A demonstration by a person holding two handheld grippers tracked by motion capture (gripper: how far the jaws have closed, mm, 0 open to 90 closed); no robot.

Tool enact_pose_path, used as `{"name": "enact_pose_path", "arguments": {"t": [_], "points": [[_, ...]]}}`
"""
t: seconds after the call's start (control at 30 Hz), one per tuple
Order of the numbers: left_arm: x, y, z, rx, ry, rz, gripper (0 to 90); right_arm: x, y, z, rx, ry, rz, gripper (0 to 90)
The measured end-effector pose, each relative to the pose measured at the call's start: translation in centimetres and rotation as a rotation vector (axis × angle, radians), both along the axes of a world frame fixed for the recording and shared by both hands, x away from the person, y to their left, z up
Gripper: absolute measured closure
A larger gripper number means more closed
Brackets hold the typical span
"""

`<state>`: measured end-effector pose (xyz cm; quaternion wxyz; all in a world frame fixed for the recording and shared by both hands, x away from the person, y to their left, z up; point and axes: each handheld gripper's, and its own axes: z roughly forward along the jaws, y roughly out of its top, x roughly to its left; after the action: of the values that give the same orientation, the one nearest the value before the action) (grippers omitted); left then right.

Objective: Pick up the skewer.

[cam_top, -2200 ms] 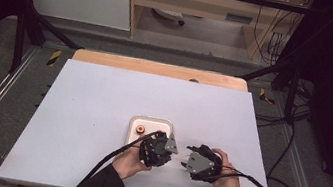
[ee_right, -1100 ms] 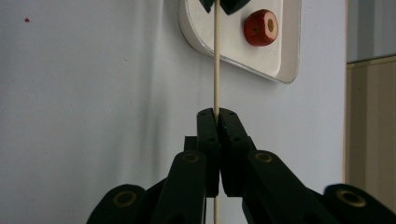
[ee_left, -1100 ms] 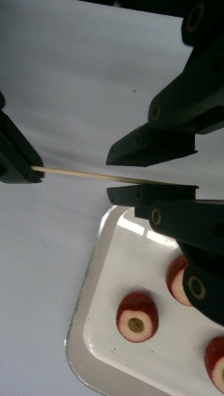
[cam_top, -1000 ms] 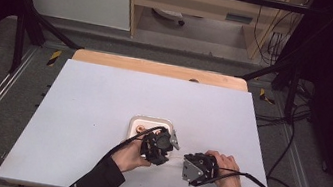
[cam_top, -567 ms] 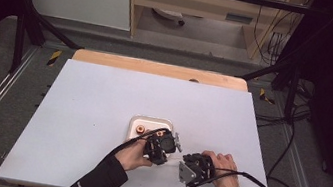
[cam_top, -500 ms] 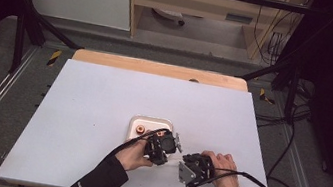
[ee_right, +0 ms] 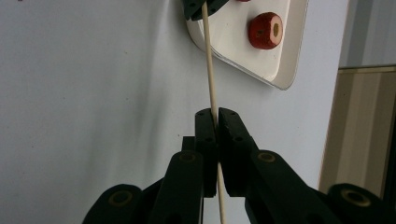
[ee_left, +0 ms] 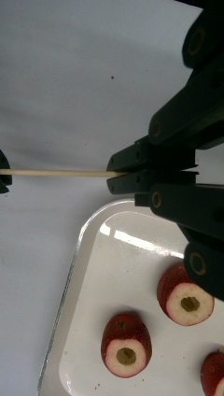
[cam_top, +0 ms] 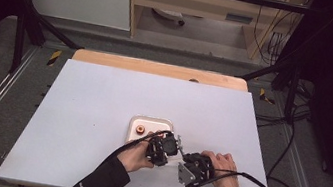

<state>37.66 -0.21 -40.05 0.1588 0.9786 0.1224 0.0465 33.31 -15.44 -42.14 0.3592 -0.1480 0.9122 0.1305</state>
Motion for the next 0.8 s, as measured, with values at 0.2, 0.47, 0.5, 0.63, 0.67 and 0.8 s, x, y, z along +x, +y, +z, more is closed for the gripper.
{"name": "enact_pose_path", "arguments": {"t": [0.2,0.47,0.5,0.63,0.67,0.8], "points": [[-0.2,0.8,0.3,-0.029,-0.024,0.029,88.8,0.1,-0.4,0.7,0.121,0.017,-0.07,71.4],[-0.7,3.4,0.5,-0.115,-0.043,0.129,88.7,1.2,-2.6,1.6,0.379,0.146,-0.28,39.4],[-0.7,3.7,0.5,-0.122,-0.044,0.141,88.7,1.4,-2.8,1.6,0.405,0.172,-0.311,37.1],[-0.9,4.8,0.5,-0.166,-0.048,0.19,88.7,2.1,-3.7,1.3,0.497,0.268,-0.417,26.5],[-1.1,5.6,0.4,-0.22,-0.042,0.226,88.7,2.3,-3.9,1.2,0.509,0.296,-0.447,25.4],[-1.9,7.1,0.1,-0.335,-0.059,0.31,88.7,2.9,-4.5,0.6,0.577,0.37,-0.515,20.7]]}}
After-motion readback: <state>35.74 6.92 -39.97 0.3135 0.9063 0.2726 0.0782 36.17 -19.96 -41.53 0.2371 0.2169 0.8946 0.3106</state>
